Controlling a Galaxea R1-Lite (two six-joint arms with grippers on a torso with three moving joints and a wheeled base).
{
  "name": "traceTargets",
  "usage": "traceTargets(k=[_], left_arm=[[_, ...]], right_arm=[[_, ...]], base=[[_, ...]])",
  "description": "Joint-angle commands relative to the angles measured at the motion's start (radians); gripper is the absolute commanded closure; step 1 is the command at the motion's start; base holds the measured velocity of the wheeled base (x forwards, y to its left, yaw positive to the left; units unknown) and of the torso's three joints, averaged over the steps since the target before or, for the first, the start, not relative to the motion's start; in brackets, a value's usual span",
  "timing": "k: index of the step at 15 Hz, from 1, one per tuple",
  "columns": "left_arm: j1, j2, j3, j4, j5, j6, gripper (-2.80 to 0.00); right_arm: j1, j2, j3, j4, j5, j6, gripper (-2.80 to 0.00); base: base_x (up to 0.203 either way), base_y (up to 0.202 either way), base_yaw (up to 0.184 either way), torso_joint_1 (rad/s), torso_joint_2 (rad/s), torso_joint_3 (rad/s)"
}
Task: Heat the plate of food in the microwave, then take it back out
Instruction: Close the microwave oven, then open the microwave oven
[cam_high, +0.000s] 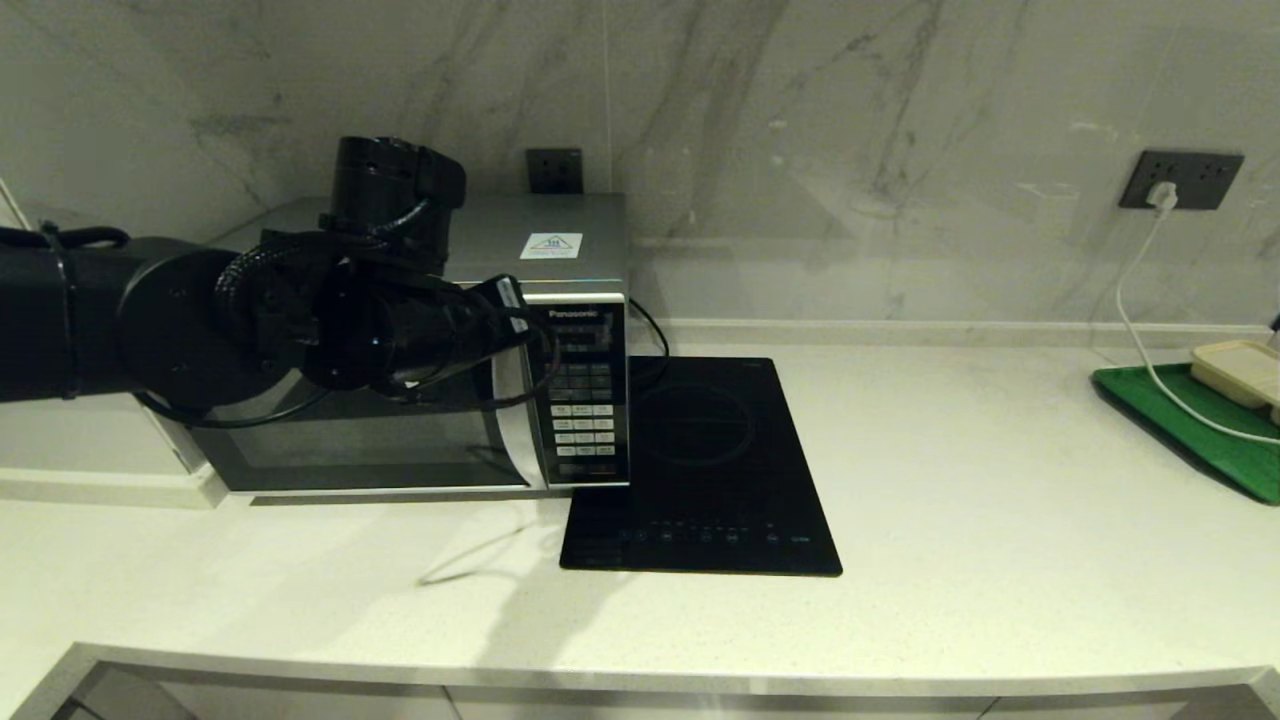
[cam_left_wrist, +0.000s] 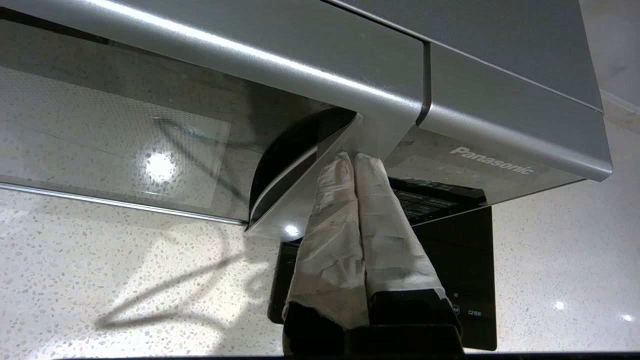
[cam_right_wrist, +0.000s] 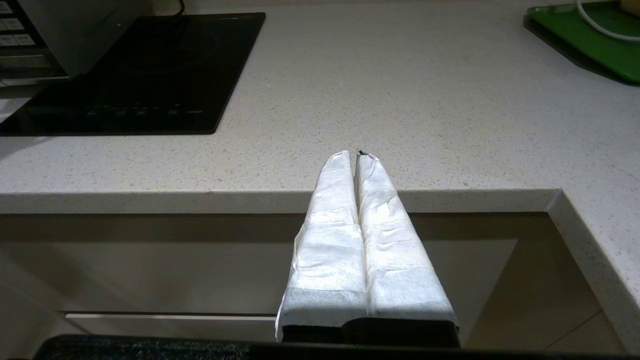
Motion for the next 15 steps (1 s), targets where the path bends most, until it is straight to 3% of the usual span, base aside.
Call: traceTargets(k=[1, 5, 8, 10, 15], left_arm=[[-0.046, -0.065, 0.043, 0.02, -0.009, -0.004, 0.0], [-0.191, -0.228, 0.18, 0.207, -0.084, -0.008, 0.0], [-0.232, -0.26, 0.333, 0.174, -0.041, 0.0, 0.0], [-0.235, -0.261, 0.456, 0.042, -0.004, 0.072, 0.0], [-0.235, -0.131, 0.779, -0.59, 0.075, 0.46, 0.0]], right_arm=[[0.0, 0.0, 0.0, 0.001, -0.001, 0.001, 0.0], [0.0, 0.0, 0.0, 0.001, -0.001, 0.0, 0.0], [0.0, 0.0, 0.0, 0.001, -0.001, 0.001, 0.0], [0.0, 0.0, 0.0, 0.001, -0.001, 0.001, 0.0], [0.0, 0.0, 0.0, 0.001, -0.001, 0.001, 0.0]], base=[[0.0, 0.0, 0.0, 0.0, 0.0, 0.0], [0.0, 0.0, 0.0, 0.0, 0.0, 0.0], [0.0, 0.0, 0.0, 0.0, 0.0, 0.0], [0.0, 0.0, 0.0, 0.0, 0.0, 0.0], [0.0, 0.0, 0.0, 0.0, 0.0, 0.0]])
